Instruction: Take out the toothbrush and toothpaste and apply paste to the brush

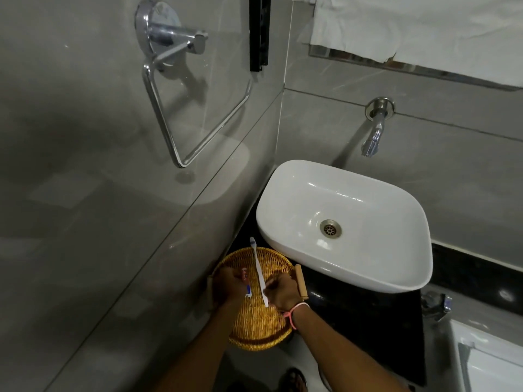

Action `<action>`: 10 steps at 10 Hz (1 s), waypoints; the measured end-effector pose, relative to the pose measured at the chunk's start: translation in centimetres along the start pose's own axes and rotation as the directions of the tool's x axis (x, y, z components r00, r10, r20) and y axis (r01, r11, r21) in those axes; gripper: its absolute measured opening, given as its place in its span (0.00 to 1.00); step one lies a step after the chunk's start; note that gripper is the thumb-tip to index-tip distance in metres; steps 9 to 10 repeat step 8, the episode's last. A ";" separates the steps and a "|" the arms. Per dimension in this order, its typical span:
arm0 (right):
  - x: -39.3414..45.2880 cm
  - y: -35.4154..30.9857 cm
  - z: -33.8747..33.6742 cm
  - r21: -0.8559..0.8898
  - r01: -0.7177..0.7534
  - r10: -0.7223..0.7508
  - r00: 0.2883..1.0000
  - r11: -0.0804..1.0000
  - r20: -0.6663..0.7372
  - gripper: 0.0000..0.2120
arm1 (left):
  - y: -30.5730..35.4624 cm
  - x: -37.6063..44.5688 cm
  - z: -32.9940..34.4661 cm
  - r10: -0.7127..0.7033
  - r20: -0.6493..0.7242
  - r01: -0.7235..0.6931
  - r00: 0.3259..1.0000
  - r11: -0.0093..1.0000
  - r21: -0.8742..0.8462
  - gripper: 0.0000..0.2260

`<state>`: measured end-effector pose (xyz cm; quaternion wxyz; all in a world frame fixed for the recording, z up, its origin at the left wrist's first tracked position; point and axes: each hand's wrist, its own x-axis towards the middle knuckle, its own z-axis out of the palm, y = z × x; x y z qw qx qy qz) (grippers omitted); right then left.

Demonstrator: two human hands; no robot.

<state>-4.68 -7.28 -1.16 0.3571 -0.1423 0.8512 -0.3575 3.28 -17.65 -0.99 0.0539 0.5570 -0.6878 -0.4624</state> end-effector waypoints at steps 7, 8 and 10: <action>-1.0 -0.5 -0.5 -0.210 0.193 -0.209 0.976 0.959 -0.056 0.05 | -0.2 -1.3 -0.3 0.173 -0.063 -0.172 0.983 0.985 0.010 0.11; -1.9 -1.0 -0.5 -0.421 0.279 -0.319 0.948 0.863 -0.025 0.14 | -0.4 -1.9 -0.9 0.310 -0.091 -0.305 0.946 0.950 0.070 0.09; -1.9 -1.0 -0.5 -0.421 0.279 -0.319 0.948 0.863 -0.025 0.14 | -0.4 -1.9 -0.9 0.310 -0.091 -0.305 0.946 0.950 0.070 0.09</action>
